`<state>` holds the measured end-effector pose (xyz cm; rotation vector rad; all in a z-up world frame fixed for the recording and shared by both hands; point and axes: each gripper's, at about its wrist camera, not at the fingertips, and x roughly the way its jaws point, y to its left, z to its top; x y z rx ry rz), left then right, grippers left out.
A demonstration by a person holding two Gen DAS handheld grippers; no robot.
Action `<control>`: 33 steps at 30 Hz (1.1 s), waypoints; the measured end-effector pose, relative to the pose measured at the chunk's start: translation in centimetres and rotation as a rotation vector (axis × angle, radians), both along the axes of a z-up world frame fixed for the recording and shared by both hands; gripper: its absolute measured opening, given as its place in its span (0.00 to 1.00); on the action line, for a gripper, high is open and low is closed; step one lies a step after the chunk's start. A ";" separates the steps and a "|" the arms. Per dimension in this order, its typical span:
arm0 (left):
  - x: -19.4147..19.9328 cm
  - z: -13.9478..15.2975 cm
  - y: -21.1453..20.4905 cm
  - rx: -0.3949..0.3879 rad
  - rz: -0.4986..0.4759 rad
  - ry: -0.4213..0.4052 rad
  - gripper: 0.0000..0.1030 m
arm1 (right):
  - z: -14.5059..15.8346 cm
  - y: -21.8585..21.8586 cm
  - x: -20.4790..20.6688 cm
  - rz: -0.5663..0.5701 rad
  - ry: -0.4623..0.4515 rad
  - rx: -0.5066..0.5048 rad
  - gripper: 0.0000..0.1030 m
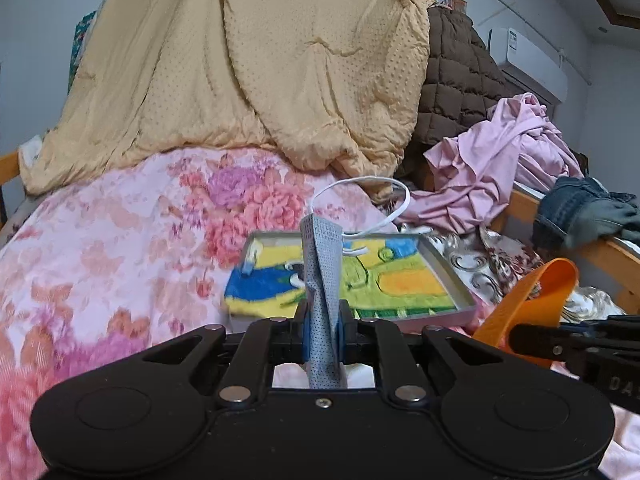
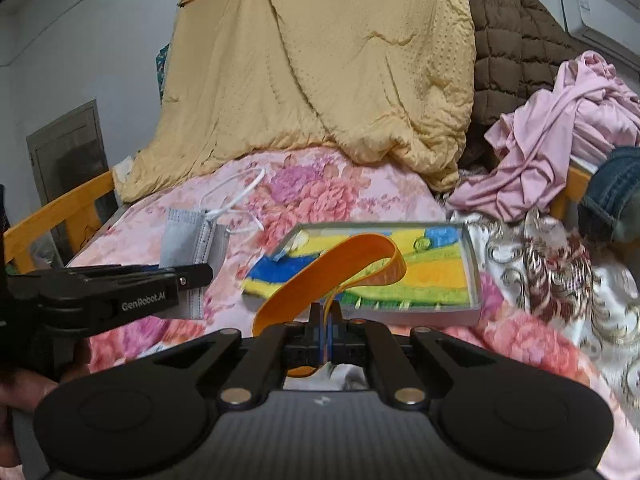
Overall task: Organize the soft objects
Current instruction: 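Lift the grey mask and orange strap and carry both toward the grey tray, then lower the mask into the tray and open the left gripper while the right releases the strap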
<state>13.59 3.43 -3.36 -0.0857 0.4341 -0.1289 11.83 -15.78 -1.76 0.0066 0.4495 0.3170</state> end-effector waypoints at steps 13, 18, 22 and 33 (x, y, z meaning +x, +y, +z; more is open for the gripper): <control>10.2 -0.6 1.1 -0.020 0.008 0.002 0.13 | 1.2 0.5 9.1 -0.053 -0.067 0.015 0.01; 14.3 -1.3 0.5 -0.053 0.003 0.030 0.13 | 1.2 0.6 12.7 -0.078 -0.068 0.017 0.01; 17.6 -2.3 -0.2 -0.055 0.000 0.054 0.13 | 0.8 0.5 15.5 -0.092 -0.063 0.017 0.01; 24.4 -5.4 -1.3 -0.024 -0.022 0.121 0.14 | -2.6 0.6 23.0 -0.132 0.024 -0.006 0.01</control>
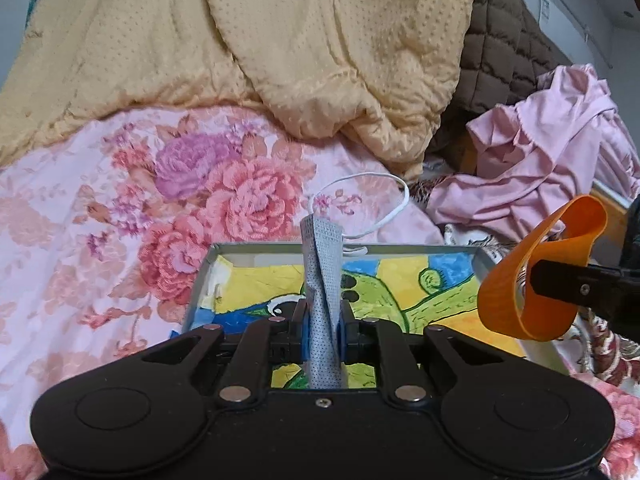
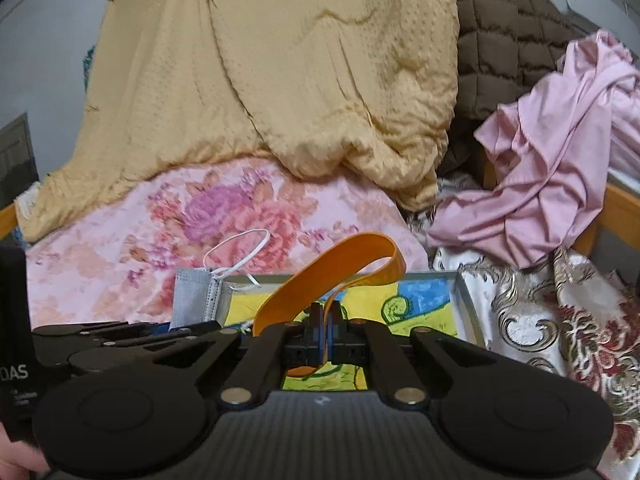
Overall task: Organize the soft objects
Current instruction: 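Lower the mask into the tray and open the left gripper while the right releases the strap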
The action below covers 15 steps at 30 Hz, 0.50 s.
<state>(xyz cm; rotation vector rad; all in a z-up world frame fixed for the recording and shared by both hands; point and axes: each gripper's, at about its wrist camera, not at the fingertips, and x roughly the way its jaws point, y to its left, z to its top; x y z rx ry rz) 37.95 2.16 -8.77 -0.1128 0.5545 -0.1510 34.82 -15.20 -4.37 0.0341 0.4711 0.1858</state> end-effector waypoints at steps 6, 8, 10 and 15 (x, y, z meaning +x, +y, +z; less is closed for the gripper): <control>2.7 -2.2 -0.8 0.014 -0.019 0.058 0.14 | -2.3 -0.5 3.7 -0.030 0.069 -0.010 0.01; 3.7 -3.0 -1.0 0.014 -0.021 0.092 0.14 | -3.1 -0.6 5.0 -0.027 0.105 -0.013 0.01; 4.8 -3.7 -1.1 -0.001 -0.024 0.131 0.14 | -4.1 -0.7 6.3 -0.033 0.148 -0.009 0.01; 7.0 -5.7 -1.6 -0.001 -0.040 0.217 0.16 | -6.3 -1.1 8.0 -0.063 0.215 -0.013 0.01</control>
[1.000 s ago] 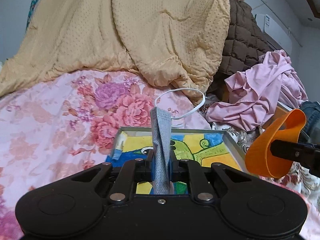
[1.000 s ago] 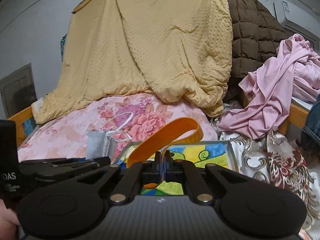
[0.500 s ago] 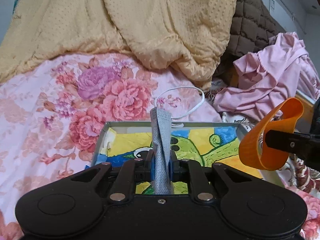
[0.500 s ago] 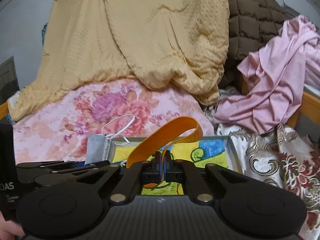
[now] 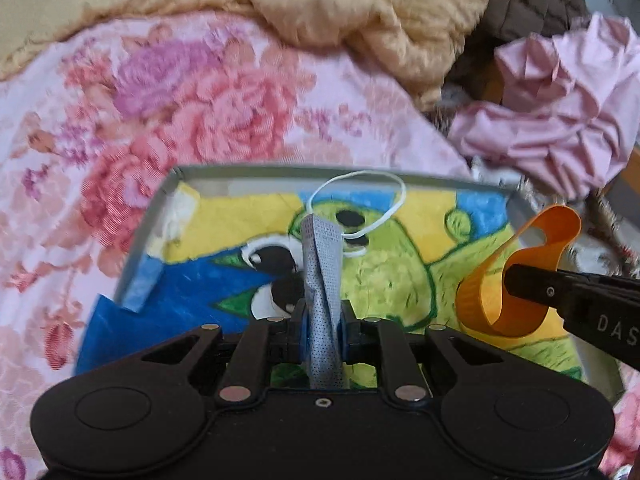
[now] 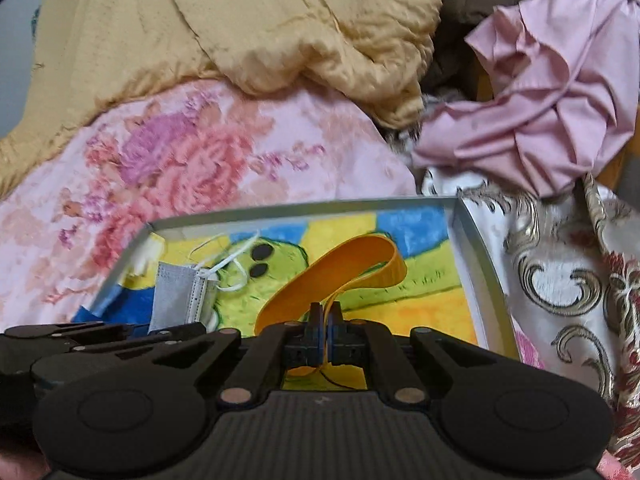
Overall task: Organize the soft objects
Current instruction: 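Lower the mask into the tray and open the left gripper while the right releases the strap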
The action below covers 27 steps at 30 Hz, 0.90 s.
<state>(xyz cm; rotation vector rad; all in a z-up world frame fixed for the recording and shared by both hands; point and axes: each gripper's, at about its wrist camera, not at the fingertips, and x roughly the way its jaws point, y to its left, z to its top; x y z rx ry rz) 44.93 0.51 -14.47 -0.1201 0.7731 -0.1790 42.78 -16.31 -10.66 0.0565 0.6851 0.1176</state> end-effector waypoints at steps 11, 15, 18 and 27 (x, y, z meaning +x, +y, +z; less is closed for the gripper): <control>-0.2 -1.1 -0.3 0.042 -0.003 0.010 0.35 | -1.0 -1.2 0.5 -0.028 0.046 0.018 0.16; -0.4 -1.0 0.1 0.042 0.012 0.007 0.47 | -0.2 -1.2 0.0 -0.032 0.018 0.017 0.32; -0.8 -0.7 0.4 0.031 0.028 -0.009 0.61 | 0.8 -1.3 -0.7 -0.033 -0.015 0.019 0.52; -2.0 0.8 0.6 0.030 0.040 -0.037 0.91 | 4.0 -2.4 -3.0 -0.020 -0.077 0.086 0.79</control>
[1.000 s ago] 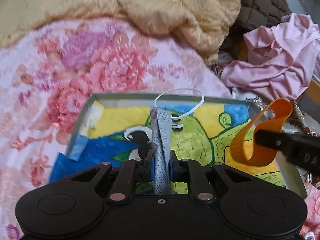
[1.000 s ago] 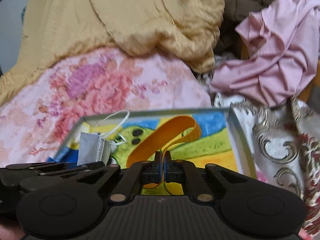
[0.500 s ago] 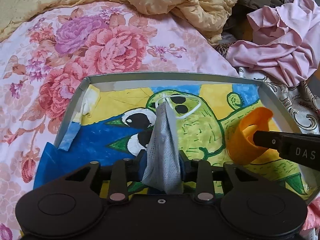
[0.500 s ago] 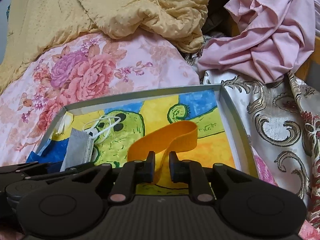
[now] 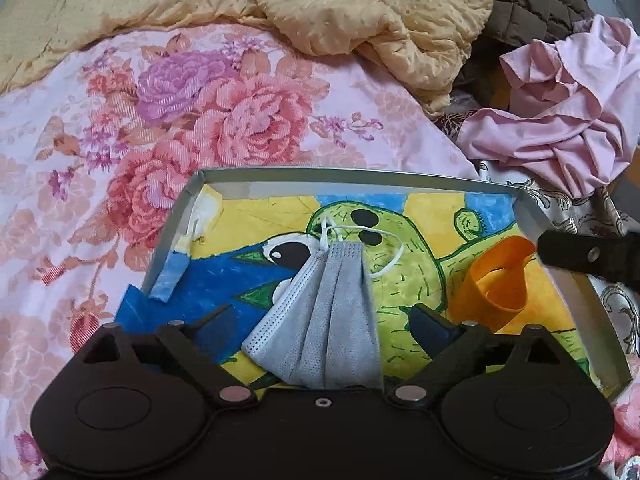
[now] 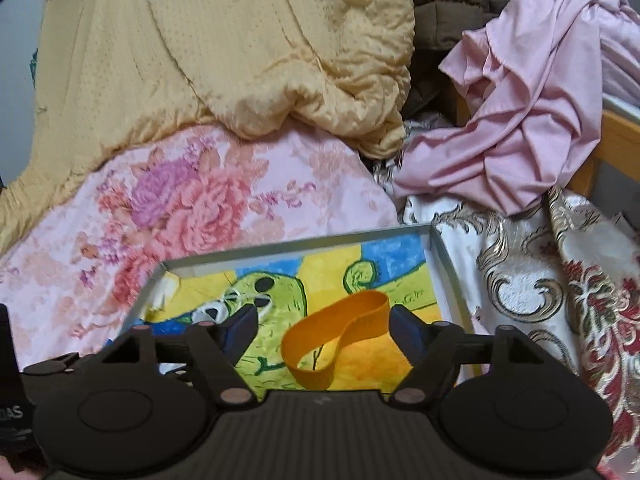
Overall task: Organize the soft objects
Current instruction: 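Lower the mask into the tray and open the left gripper while the right releases the strap, then move both tools back to the pile and grasp a white cloth with the left gripper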
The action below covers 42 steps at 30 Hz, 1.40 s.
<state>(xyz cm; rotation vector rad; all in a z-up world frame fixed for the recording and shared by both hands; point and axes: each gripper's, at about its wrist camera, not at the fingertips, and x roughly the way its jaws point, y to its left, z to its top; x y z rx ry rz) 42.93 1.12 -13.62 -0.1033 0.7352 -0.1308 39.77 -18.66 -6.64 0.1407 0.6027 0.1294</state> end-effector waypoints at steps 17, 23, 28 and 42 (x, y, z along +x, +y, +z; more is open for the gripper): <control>-7.9 6.7 1.5 -0.016 0.016 -0.168 0.99 | 4.4 -1.3 -9.3 0.059 -0.142 0.106 1.00; -11.8 8.2 1.5 -0.050 0.012 -0.216 0.99 | 5.2 -2.2 -12.6 0.061 -0.186 0.155 1.00; -14.9 8.9 1.9 -0.111 0.023 -0.238 0.99 | 5.5 -3.0 -16.1 0.071 -0.248 0.244 1.00; -29.8 8.3 3.3 -0.137 0.046 -0.298 0.99 | 5.4 -1.7 -25.4 0.222 -0.179 0.134 1.00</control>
